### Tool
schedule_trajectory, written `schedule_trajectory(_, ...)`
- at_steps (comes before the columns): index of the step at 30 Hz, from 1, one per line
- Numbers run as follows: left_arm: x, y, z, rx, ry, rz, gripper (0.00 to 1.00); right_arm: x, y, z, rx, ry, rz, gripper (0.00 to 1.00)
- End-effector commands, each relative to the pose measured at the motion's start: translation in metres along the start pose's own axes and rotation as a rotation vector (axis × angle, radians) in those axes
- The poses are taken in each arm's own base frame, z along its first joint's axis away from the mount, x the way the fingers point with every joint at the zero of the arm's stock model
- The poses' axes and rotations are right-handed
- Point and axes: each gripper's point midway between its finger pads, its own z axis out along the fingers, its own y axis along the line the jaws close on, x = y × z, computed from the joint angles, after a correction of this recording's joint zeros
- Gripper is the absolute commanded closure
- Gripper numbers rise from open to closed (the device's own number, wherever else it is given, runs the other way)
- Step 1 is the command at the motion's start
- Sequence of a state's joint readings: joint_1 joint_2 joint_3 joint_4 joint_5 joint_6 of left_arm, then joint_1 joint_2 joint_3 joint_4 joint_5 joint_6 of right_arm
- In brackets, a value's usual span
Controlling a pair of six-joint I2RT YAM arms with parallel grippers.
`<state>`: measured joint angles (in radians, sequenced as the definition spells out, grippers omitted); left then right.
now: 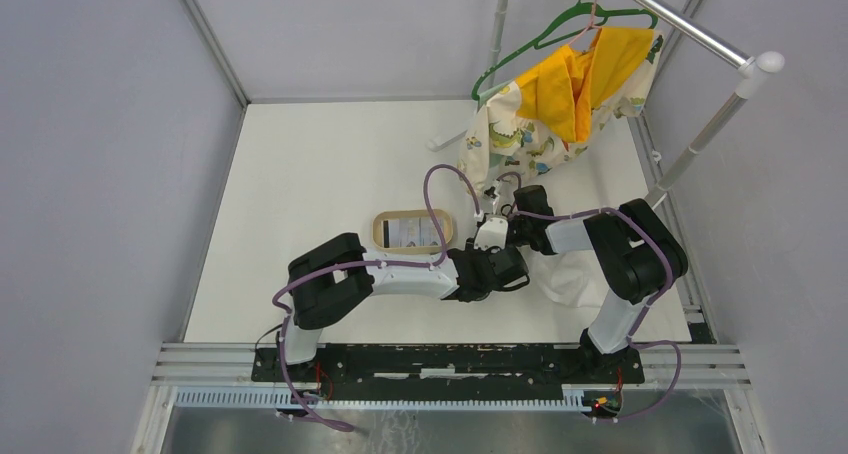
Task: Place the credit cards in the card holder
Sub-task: Insert the credit card into the card holder.
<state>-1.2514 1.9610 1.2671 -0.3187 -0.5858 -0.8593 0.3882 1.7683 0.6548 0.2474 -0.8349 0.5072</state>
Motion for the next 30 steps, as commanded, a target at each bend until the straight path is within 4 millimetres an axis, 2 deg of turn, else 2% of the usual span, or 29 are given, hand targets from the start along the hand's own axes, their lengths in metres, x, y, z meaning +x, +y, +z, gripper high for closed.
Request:
schedule_trajectory(1,-0.018,0.01,0.003,-0.071,-0.062,-0.062,0.47,0.018,-0.027,0.005,0.113,0.044,0.018,0.65)
schedule_trajectory(13,-0.027,0.018,-0.001,-0.08,-0.074,-0.082,0.42,0.015,-0.023,0.005,0.097,0.043,0.002,0.61)
schedule_trajectory(30,-0.042,0.023,-0.004,-0.04,-0.087,-0.149,0.4,-0.003,-0.009,-0.002,0.069,0.008,-0.073,0.54)
